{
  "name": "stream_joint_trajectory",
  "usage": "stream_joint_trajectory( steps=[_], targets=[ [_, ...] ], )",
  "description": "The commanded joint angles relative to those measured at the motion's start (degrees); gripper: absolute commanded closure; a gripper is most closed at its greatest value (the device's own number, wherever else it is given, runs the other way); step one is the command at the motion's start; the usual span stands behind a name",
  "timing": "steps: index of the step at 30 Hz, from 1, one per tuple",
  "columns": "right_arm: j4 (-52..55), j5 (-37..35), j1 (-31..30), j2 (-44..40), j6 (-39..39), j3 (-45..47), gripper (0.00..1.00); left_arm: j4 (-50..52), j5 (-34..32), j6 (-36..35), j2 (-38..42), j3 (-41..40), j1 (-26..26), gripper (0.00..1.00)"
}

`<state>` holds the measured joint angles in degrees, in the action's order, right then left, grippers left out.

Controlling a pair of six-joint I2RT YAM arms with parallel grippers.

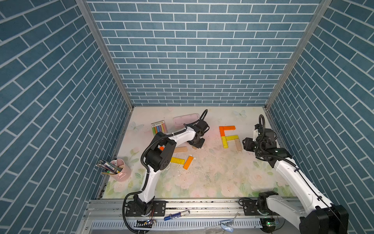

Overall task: Assemble the number 6 with building blocks
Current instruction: Pick up the building block from the center of the board.

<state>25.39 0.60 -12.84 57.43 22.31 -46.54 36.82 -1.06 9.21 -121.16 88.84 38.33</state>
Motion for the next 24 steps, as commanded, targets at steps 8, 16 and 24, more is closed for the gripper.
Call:
stream_joint_trajectory(
  steps=[8, 16, 24],
  targets=[
    [4.06, -13.56, 0.27, -5.54, 8.28, -10.30, 0.50, -9.32, 7.45, -6.98, 15.93, -13.27, 7.88, 0.82],
    [8.92, -17.50, 0.25, -7.52, 8.96, -14.36, 0.51, -7.46, 7.32, -10.70, 10.76, -7.96, 18.14, 0.79],
    [11.25, -19.41, 0.36, -10.88, 9.28, -14.28, 0.51, -3.88, 8.34, -11.41, -1.77, 3.95, 20.90, 0.78]
  ],
)
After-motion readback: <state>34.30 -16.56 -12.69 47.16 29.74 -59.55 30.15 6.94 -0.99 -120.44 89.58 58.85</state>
